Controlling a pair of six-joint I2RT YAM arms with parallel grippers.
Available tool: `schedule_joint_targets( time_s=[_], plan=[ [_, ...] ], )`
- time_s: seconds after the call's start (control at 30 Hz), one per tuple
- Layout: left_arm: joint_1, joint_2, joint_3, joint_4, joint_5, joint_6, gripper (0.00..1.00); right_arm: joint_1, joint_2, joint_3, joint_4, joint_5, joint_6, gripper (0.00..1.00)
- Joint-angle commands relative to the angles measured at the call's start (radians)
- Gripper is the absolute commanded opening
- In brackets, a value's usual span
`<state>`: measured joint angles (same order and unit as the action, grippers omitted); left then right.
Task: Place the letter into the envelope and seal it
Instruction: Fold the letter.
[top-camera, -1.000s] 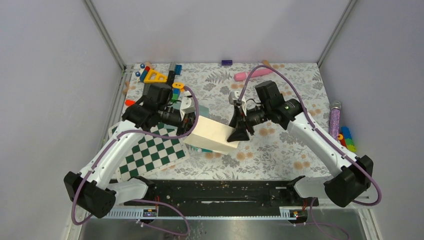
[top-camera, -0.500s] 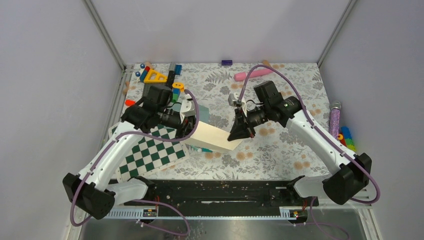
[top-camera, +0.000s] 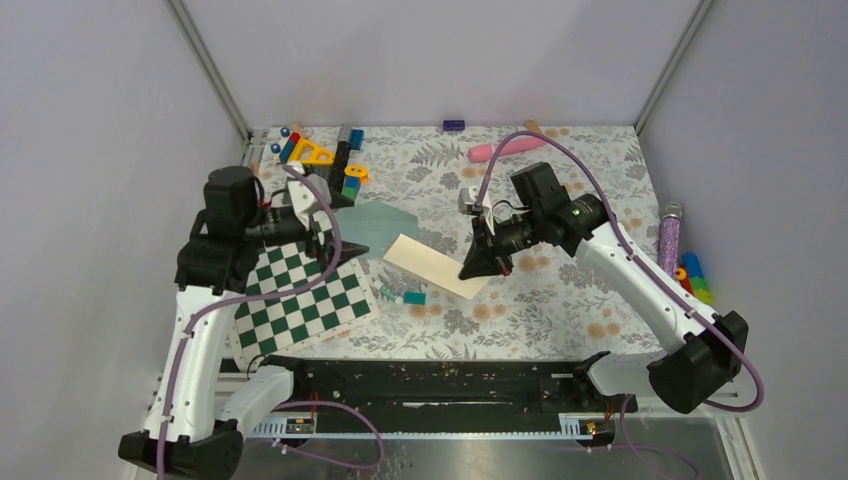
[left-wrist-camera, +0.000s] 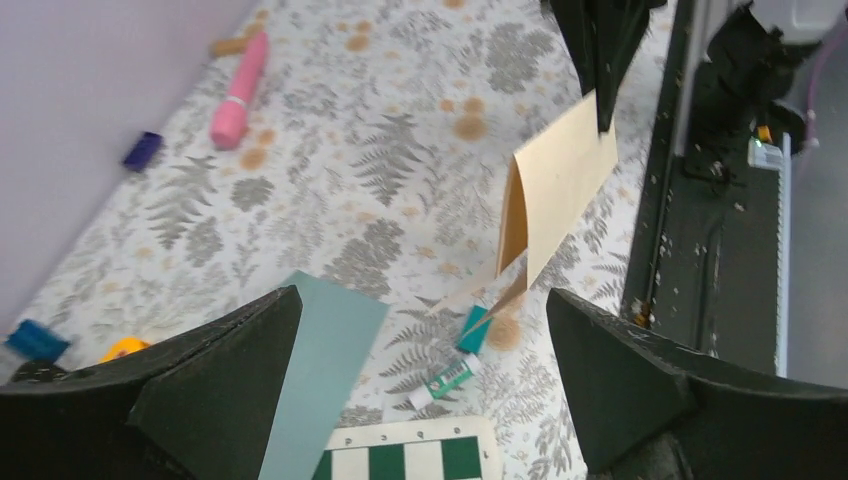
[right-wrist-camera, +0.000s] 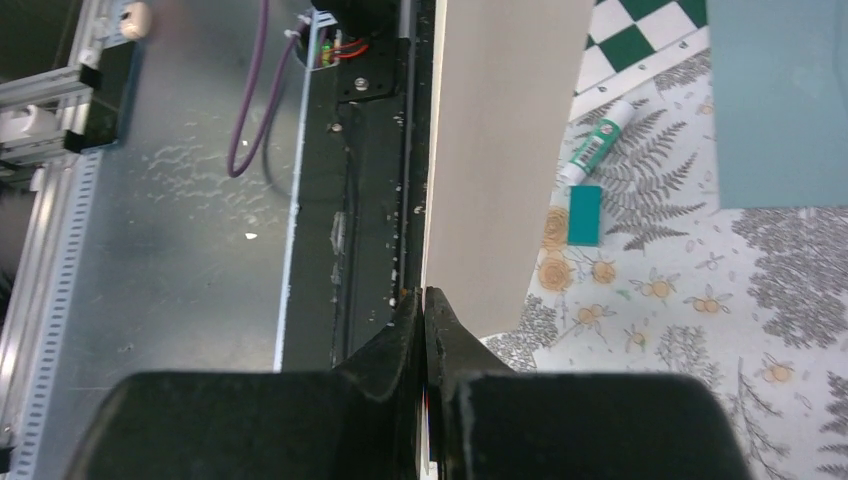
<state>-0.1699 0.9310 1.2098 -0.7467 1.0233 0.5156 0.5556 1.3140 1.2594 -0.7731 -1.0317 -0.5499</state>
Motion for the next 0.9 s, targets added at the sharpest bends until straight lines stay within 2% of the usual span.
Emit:
schedule_joint_targets(
  time_s=[0.0,0.1,0.27,0.37,0.5,0.67,0.77,0.87],
  plan=[
    [0.061,0.023,0.127,0.035,0.113,-0.048,0.99,0.000,-0.005,0.026,0.069,0.091,0.057,0.00],
    [0.016,0.063,0.207,0.037,0.155,-0.087,0.99,0.001,0.013,0.030,0.076,0.118,0.072,0.00],
    [-0.299,0.166,0.290,-0.093,-0.094,0.031,0.99,0.000,0.032,0.038,0.067,0.103,0.079,0.00],
    [-0.404,0.251,0.336,-0.146,-0.137,0.062,0.98,0.001,0.036,0.040,0.051,0.096,0.066,0.00],
    [-0.488,0.366,0.405,-0.204,-0.186,0.098,0.95,0.001,0.037,0.049,0.022,0.076,0.041,0.00],
    [-0.562,0.477,0.467,-0.264,-0.228,0.128,0.79,0.000,0.018,0.048,-0.015,0.049,-0.002,0.00],
    [-0.583,0.515,0.482,-0.280,-0.237,0.134,0.63,0.001,0.004,0.042,-0.014,0.059,-0.012,0.00],
    [-0.590,0.528,0.478,-0.280,-0.247,0.136,0.40,0.001,-0.004,0.039,-0.014,0.072,-0.019,0.00]
  ],
)
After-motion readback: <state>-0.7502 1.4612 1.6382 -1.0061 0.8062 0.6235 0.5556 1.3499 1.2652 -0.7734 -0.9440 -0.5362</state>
